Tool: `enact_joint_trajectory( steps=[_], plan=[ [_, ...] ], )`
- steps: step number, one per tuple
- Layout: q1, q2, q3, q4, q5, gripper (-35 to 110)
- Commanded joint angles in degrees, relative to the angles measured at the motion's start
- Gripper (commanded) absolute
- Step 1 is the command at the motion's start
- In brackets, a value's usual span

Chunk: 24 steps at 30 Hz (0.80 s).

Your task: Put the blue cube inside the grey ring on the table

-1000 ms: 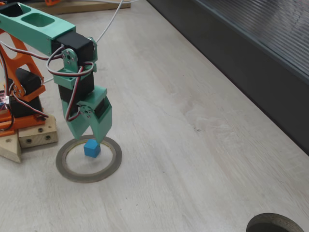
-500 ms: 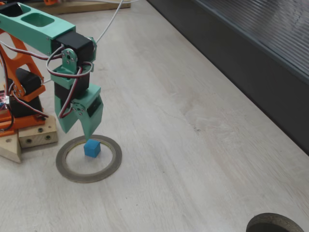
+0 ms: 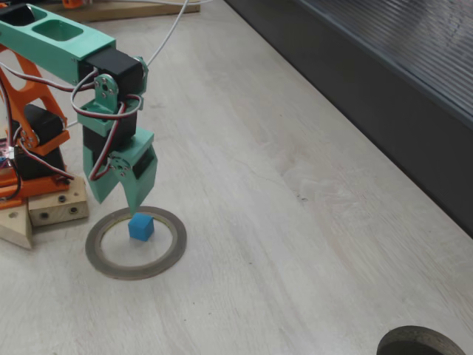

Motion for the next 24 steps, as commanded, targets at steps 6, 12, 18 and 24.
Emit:
enact_joint_trajectory(
  steps=[6,12,18,24],
  plan=[
    [-0.26,2.46,-1.14,0.53,0.79,7],
    [-0.26,2.46,-1.05,0.97,0.79,0],
    [-0.26,2.46,-1.05,0.97,0.79,0],
    [-0.35,2.46,-1.05,1.05,0.97,0]
  ],
)
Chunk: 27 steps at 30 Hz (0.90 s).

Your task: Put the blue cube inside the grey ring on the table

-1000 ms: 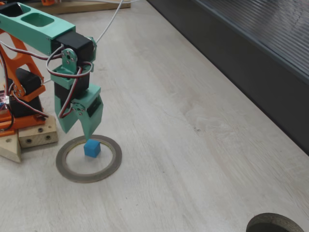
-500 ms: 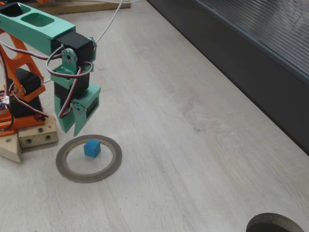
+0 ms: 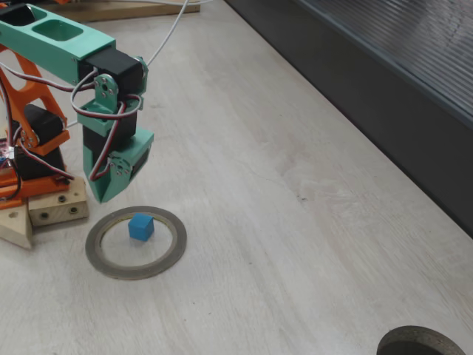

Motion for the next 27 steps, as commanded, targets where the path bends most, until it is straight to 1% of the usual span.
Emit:
enact_joint_trajectory(
  steps=[1,5,9,13,20,27],
  plan=[
    [-0.35,2.46,-1.05,1.05,0.97,0],
    [-0.88,2.46,-1.05,1.14,0.97,0],
    [-5.19,2.55,-1.05,1.14,0.97,0],
    [-5.71,2.55,-0.79,1.49,0.97,0],
    [-5.27,7.03,-0.44,13.71,0.88,0],
    [-5.01,9.14,-0.18,14.24,0.88,0]
  ],
)
